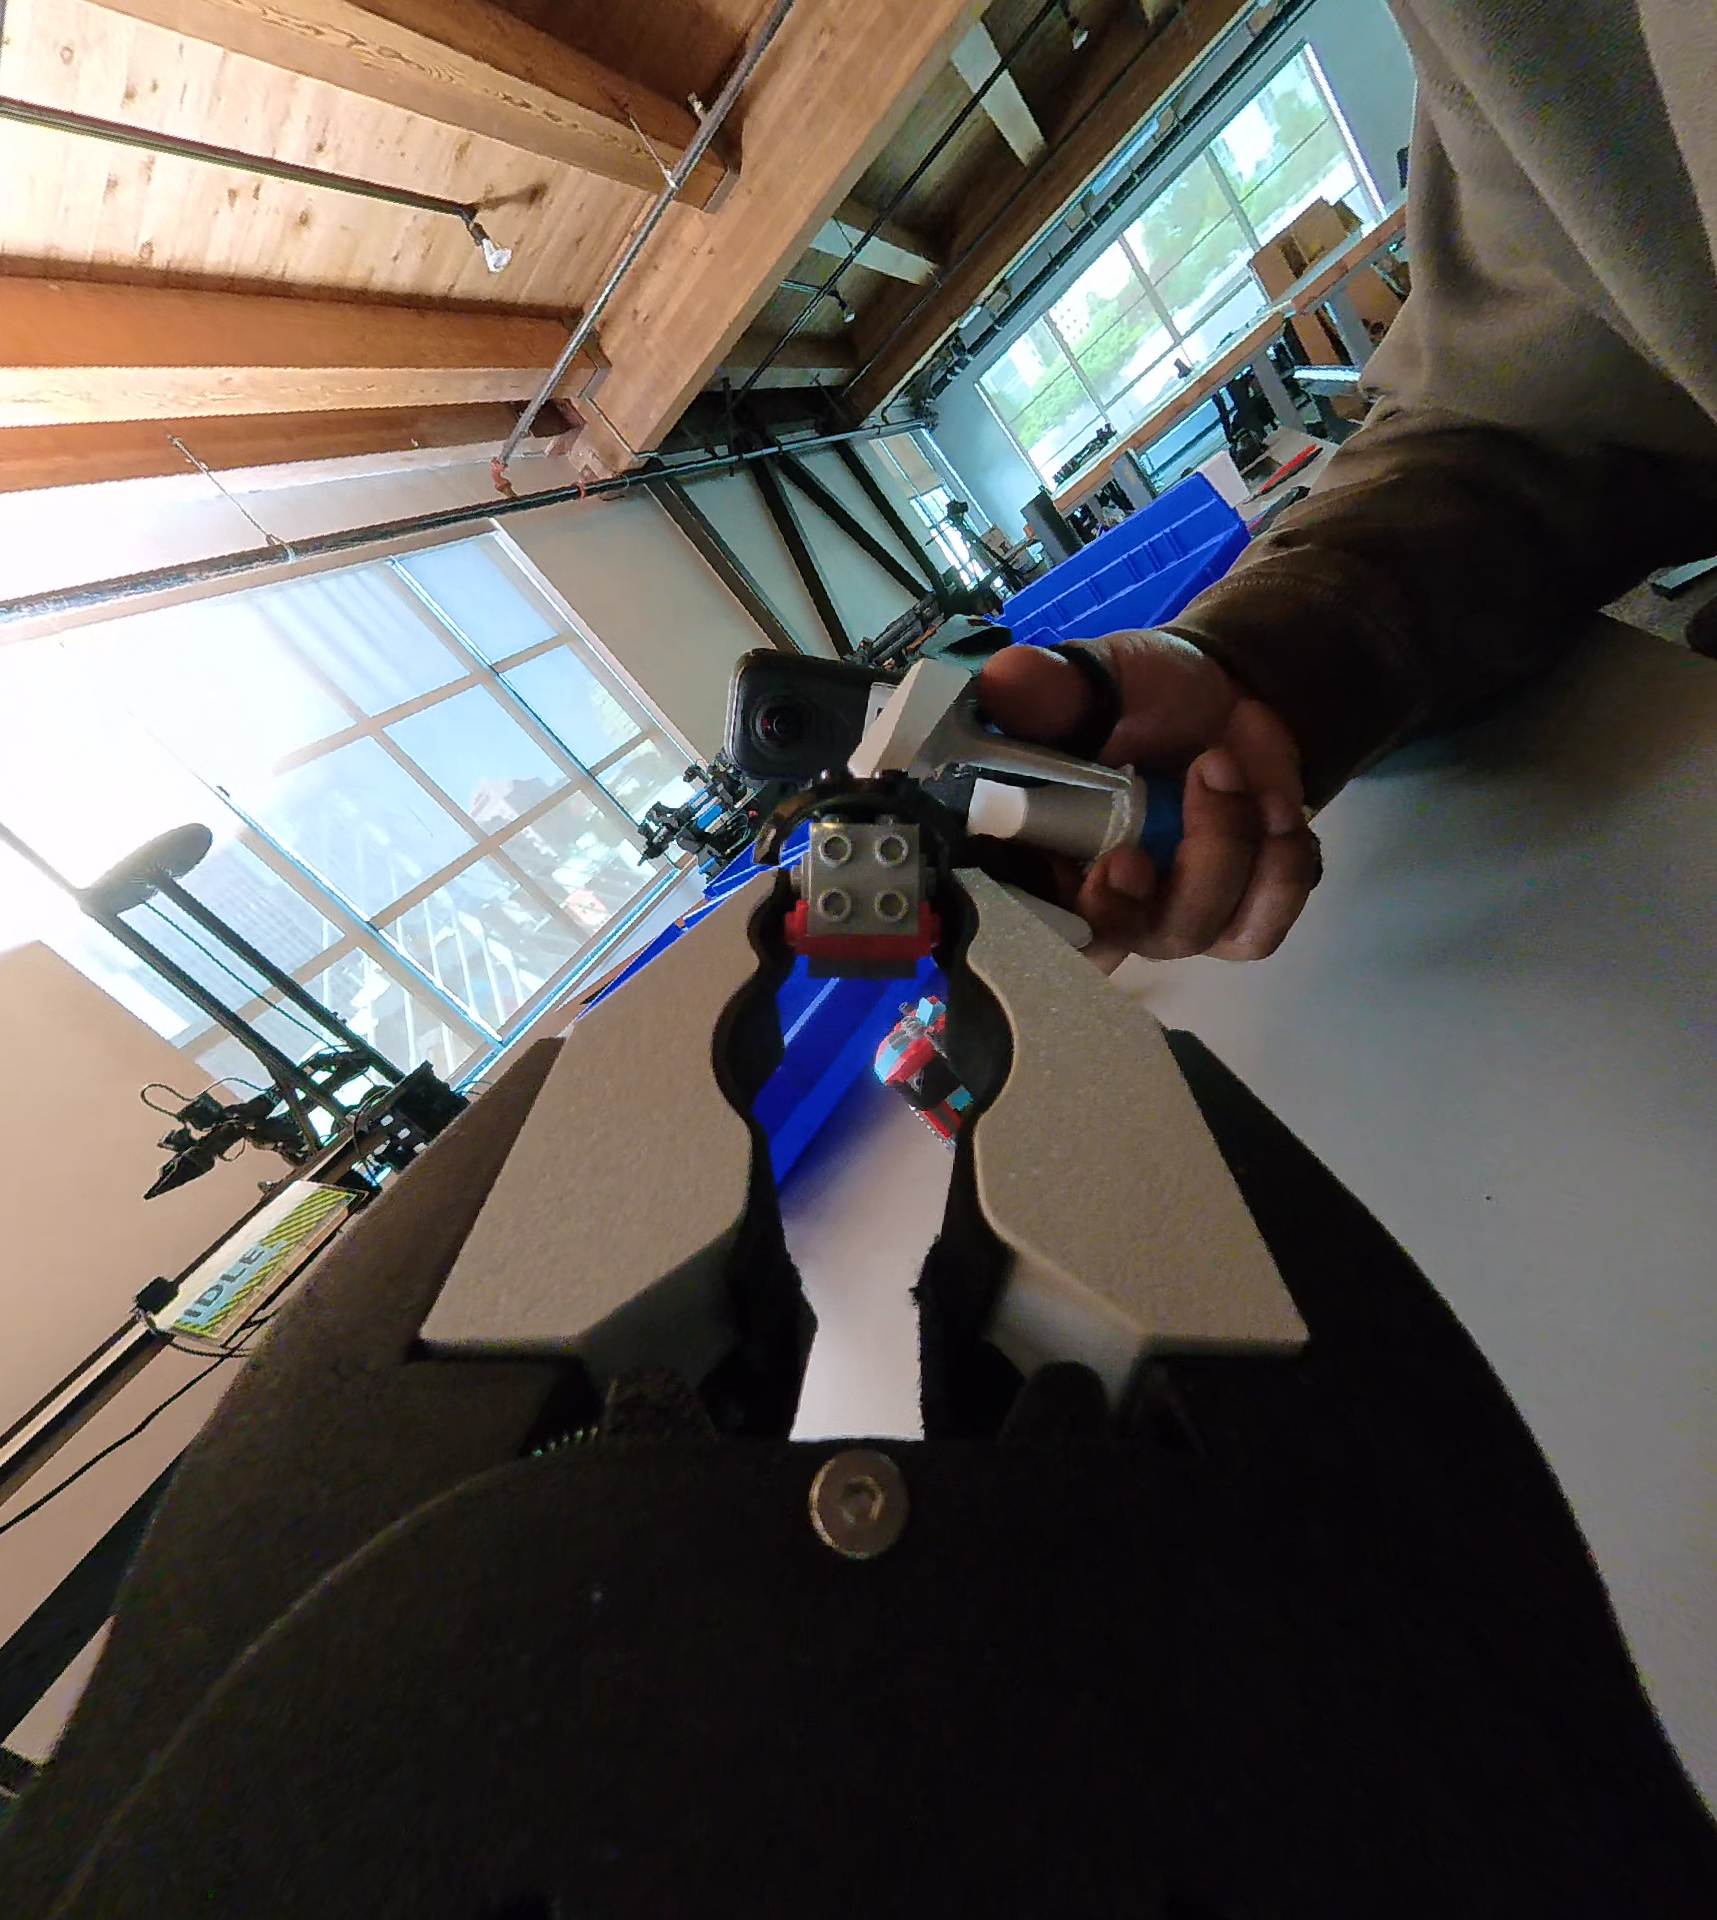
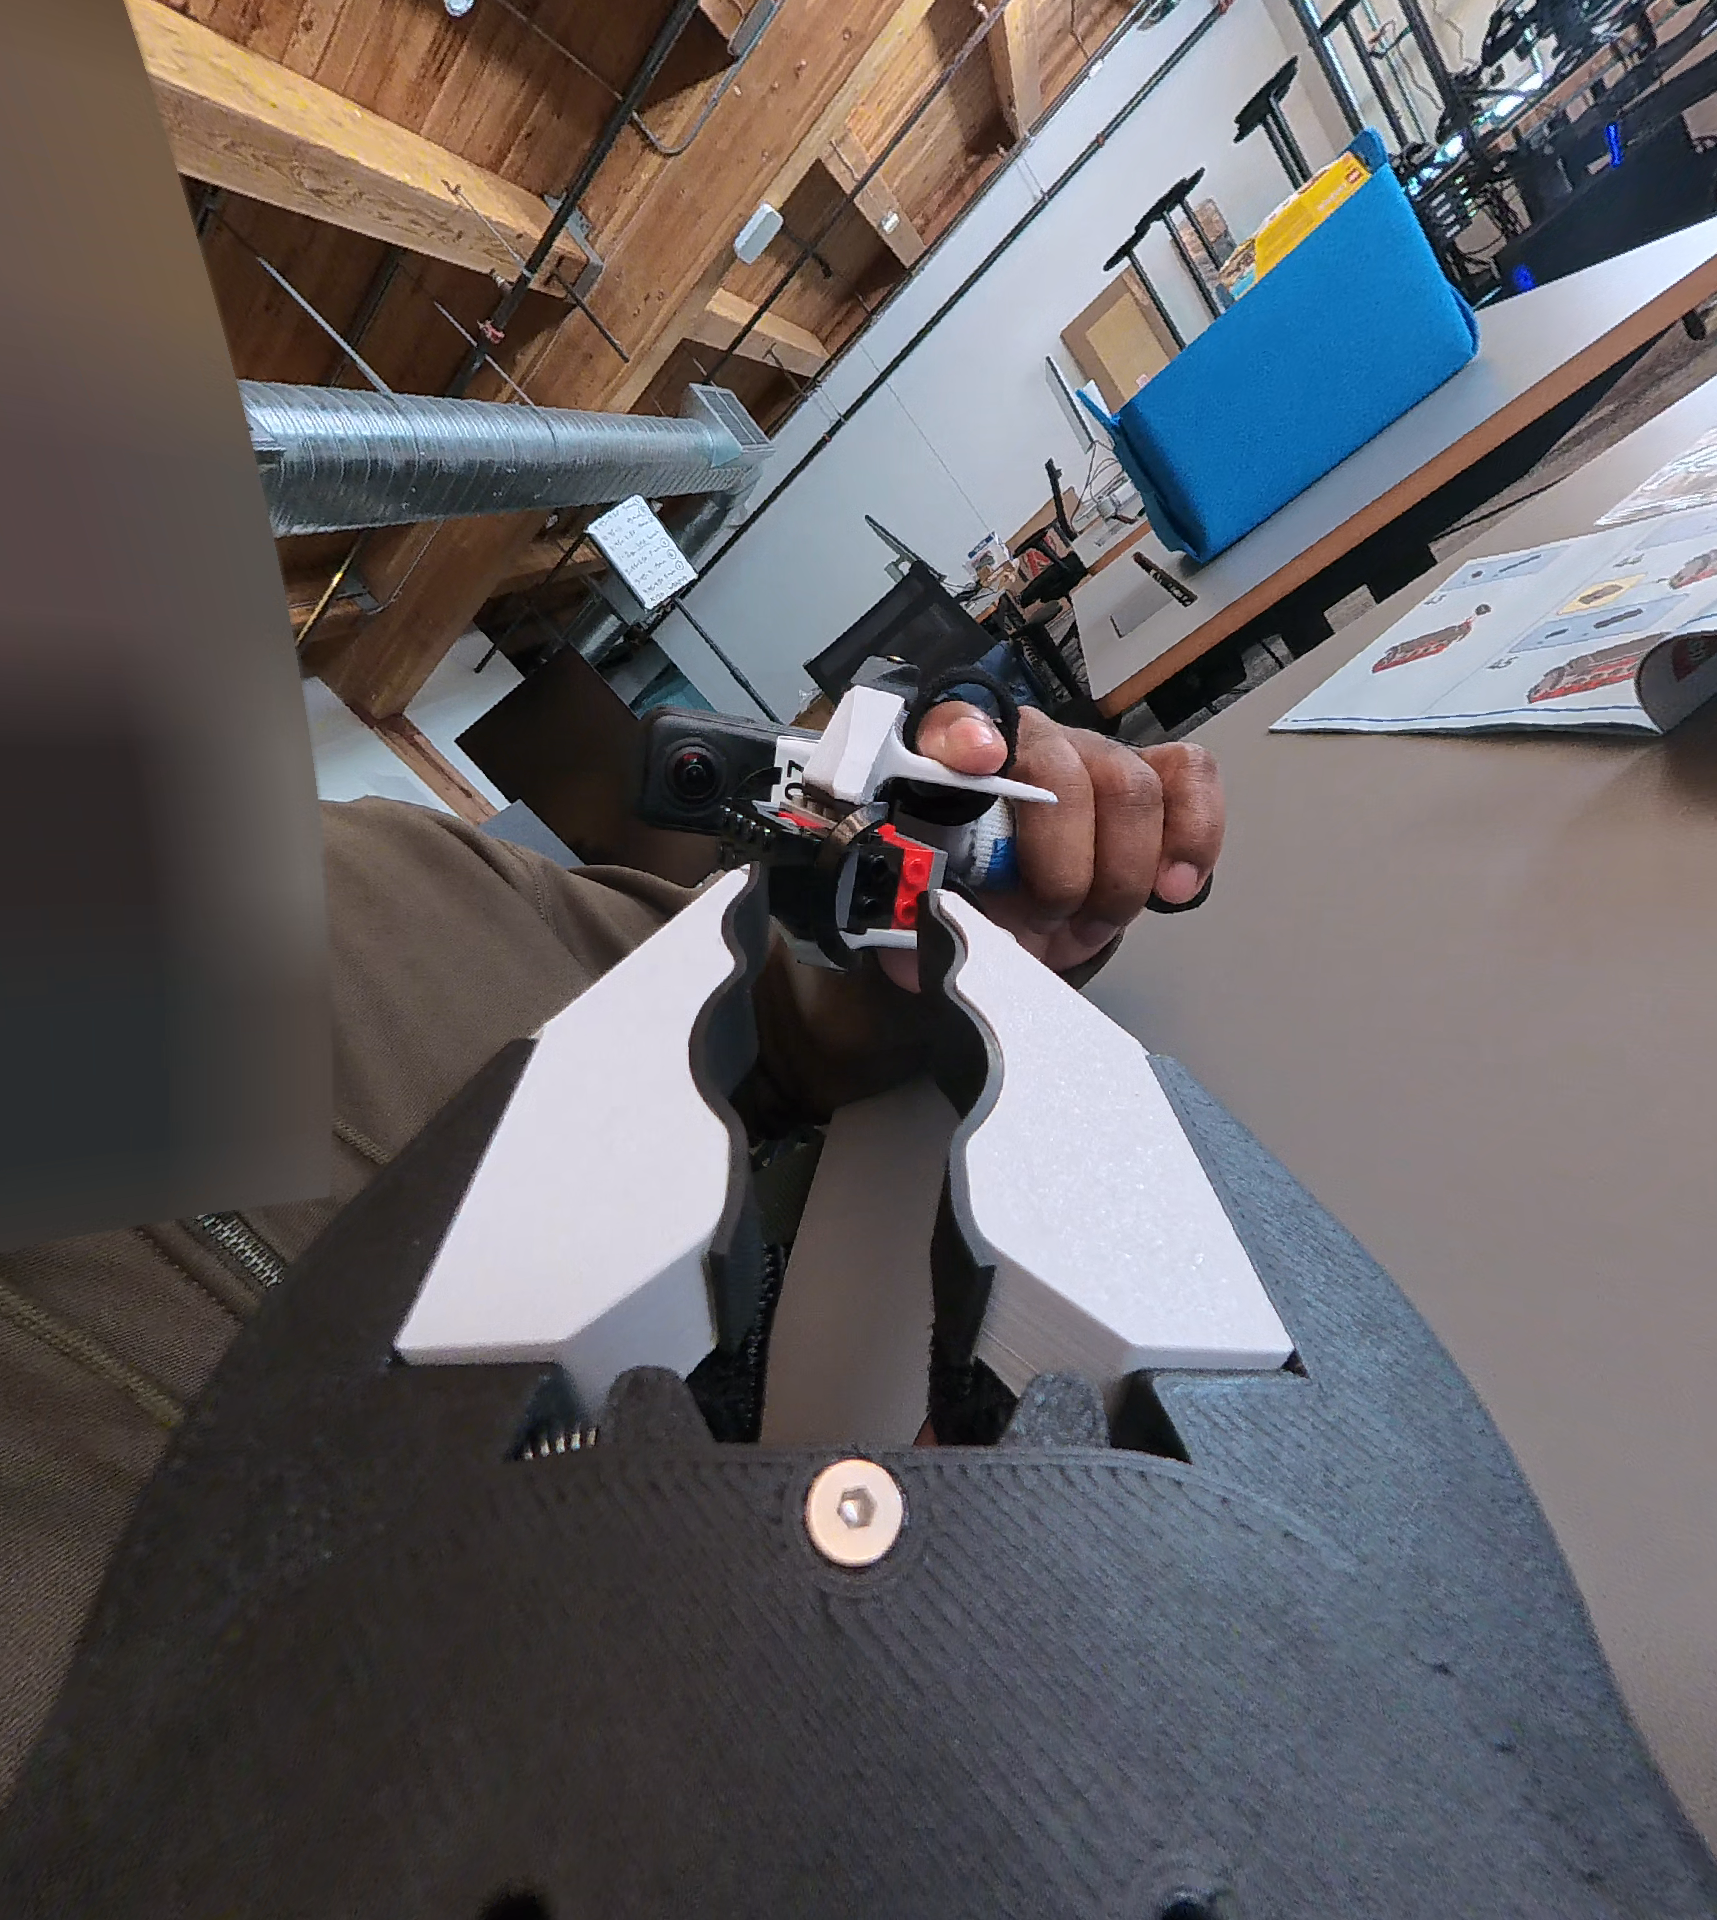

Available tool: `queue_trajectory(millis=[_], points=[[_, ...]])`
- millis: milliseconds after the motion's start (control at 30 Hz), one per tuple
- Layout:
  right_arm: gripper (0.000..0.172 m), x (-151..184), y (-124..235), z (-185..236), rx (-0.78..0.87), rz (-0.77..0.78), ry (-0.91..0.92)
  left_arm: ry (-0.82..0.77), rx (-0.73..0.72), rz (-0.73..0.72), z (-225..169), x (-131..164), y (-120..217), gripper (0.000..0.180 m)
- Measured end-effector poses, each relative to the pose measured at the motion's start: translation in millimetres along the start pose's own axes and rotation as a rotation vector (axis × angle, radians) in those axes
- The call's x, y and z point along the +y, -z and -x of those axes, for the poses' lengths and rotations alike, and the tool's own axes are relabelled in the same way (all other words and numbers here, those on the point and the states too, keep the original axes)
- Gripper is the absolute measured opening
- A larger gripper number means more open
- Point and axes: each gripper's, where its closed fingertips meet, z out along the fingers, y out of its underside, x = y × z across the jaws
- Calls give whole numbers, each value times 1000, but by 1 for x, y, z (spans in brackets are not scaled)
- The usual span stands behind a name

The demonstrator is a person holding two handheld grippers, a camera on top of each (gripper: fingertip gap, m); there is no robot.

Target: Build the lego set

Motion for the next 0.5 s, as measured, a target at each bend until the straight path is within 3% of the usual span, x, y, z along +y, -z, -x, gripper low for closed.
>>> queue_trajectory(millis=[167, 300, 500], points=[[30, -1, 0, 2, -34, -23, -36, 7, -3, -9, 1, -2, 0, 26], [47, -2, -1, 9, -97, -42, -86, 46, -4, -29, 2, -4, 1, 26], [49, -1, -2, 10, -115, -49, -114, 55, 26, -55, -5, -10, -1, 26]])
